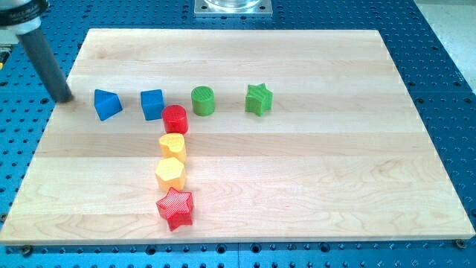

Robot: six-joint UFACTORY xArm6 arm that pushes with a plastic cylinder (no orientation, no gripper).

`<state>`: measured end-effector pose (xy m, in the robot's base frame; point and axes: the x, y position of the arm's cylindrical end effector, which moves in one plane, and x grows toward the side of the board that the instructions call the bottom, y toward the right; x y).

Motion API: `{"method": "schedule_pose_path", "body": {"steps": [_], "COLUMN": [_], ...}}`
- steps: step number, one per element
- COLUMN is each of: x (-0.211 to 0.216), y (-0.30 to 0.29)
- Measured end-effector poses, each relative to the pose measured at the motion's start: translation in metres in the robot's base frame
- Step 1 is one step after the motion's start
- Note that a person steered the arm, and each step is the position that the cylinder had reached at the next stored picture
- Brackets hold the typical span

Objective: Place the blue cube at the top right of the board

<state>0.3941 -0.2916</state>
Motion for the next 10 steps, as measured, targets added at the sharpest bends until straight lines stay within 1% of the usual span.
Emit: {"method": "schedule_pose_path", "body": {"steps": [1, 2, 3, 6, 7, 8, 9, 10], "x": [0.016, 0.016, 0.013, 0.013, 0.038, 0.075, 0.033, 0.034], "y": [0.047, 0.087, 0.150, 0.270, 0.252, 0.261, 0.263, 0.310]}}
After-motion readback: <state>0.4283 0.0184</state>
